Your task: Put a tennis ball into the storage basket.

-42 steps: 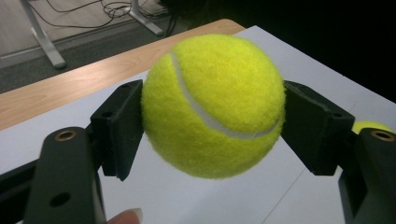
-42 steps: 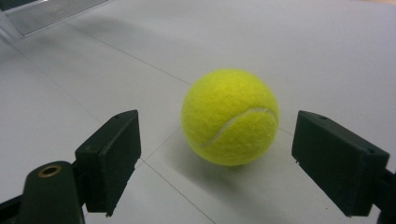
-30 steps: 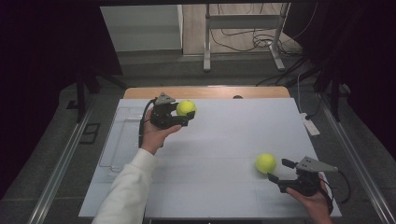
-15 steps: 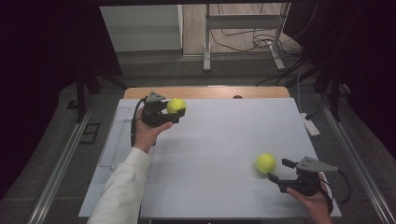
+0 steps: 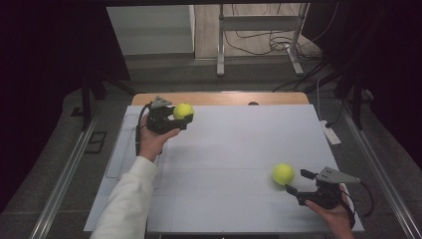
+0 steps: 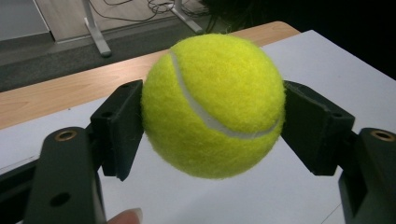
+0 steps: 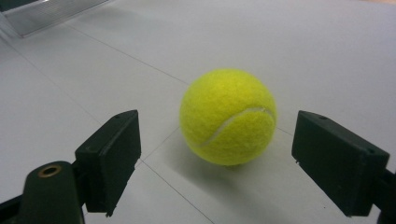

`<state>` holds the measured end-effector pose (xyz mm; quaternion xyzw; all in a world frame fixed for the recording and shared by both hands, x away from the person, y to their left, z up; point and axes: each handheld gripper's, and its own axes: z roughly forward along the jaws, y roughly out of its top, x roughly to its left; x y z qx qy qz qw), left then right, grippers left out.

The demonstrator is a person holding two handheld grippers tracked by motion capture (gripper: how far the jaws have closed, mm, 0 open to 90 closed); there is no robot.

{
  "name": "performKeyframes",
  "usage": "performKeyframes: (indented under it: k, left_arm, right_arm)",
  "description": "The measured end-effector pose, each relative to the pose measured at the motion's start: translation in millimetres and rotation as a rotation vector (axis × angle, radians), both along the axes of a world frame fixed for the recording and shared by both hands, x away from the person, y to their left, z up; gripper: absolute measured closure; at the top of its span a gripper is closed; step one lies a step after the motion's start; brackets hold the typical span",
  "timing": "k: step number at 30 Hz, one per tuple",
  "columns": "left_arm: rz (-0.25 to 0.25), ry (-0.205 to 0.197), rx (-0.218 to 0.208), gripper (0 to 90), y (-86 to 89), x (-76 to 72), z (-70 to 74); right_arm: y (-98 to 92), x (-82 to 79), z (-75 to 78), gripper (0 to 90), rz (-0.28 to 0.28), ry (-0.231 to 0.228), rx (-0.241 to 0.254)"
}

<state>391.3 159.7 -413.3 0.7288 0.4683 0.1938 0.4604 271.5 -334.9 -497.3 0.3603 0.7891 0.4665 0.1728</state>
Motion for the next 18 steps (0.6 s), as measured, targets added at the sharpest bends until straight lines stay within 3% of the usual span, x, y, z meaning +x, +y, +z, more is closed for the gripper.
performKeyframes:
  k: [18]
  left_arm:
    - [0.070,0.018,0.016,27.1,23.1,7.4,-2.6]
  right_arm:
    - [0.0,0.0,-0.3,16.1,-0.001,0.001,-0.001]
